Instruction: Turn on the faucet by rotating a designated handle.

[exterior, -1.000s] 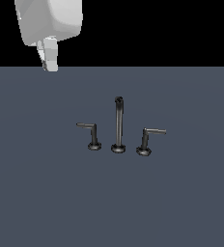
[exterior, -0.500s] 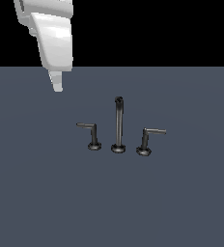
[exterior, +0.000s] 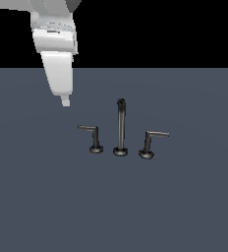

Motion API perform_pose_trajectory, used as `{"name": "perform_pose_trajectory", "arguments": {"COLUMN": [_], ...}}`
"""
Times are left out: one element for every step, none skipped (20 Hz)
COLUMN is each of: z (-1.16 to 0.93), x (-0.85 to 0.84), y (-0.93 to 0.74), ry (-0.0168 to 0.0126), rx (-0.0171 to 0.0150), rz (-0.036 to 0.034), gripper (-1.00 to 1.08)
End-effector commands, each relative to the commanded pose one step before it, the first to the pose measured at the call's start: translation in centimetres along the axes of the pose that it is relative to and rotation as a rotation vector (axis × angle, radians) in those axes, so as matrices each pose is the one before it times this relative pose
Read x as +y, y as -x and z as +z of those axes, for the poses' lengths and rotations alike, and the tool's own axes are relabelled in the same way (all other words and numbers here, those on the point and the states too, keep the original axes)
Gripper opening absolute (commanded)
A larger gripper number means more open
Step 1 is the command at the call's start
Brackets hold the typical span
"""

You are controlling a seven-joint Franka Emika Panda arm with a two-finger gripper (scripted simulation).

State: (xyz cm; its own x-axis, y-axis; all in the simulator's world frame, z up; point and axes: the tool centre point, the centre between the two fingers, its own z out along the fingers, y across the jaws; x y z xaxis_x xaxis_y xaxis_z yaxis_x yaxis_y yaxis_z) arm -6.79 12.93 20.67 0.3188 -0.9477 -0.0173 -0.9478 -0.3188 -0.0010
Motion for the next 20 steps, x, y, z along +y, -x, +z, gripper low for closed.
{"name": "perform_pose_trajectory", "arguments": {"z": [1.069,0.427,0.433,0.439,0.447,0.455,0.464,0.474,0.485,0.495,0.49,0.476,0.46,0.444,0.427,0.408,0.388,0.366,0.343,0.318], "x": [-0.926,-0.369,-0.374,-0.38,-0.386,-0.394,-0.403,-0.412,-0.423,-0.434,-0.431,-0.421,-0.41,-0.398,-0.386,-0.371,-0.356,-0.339,-0.32,-0.299], "y": [-0.398,-0.163,-0.167,-0.171,-0.175,-0.179,-0.184,-0.19,-0.196,-0.201,-0.201,-0.196,-0.191,-0.185,-0.18,-0.173,-0.165,-0.157,-0.148,-0.138], "ry": [-0.00096,-0.00012,-0.00011,-0.00009,-0.00008,-0.00007,-0.00007,-0.00007,-0.00007,-0.00007,-0.00008,-0.00008,-0.00008,-0.00009,-0.00009,-0.0001,-0.0001,-0.0001,-0.00009,-0.00009], "rx": [0.00157,0.0007,0.00075,0.0008,0.00085,0.0009,0.00095,0.00099,0.00104,0.00107,0.00106,0.00103,0.00099,0.00094,0.00088,0.0008,0.00072,0.00065,0.00056,0.00048], "rz": [0.04849,0.01932,0.01957,0.01987,0.02021,0.0206,0.02104,0.02154,0.02209,0.02261,0.02245,0.02189,0.02127,0.02061,0.01991,0.01914,0.01831,0.0174,0.01638,0.01529], "gripper": [-1.0,-1.0,-1.0,-1.0,-1.0,-1.0,-1.0,-1.0,-1.0,-1.0,-1.0,-1.0,-1.0,-1.0,-1.0,-1.0,-1.0,-1.0,-1.0,-1.0]}}
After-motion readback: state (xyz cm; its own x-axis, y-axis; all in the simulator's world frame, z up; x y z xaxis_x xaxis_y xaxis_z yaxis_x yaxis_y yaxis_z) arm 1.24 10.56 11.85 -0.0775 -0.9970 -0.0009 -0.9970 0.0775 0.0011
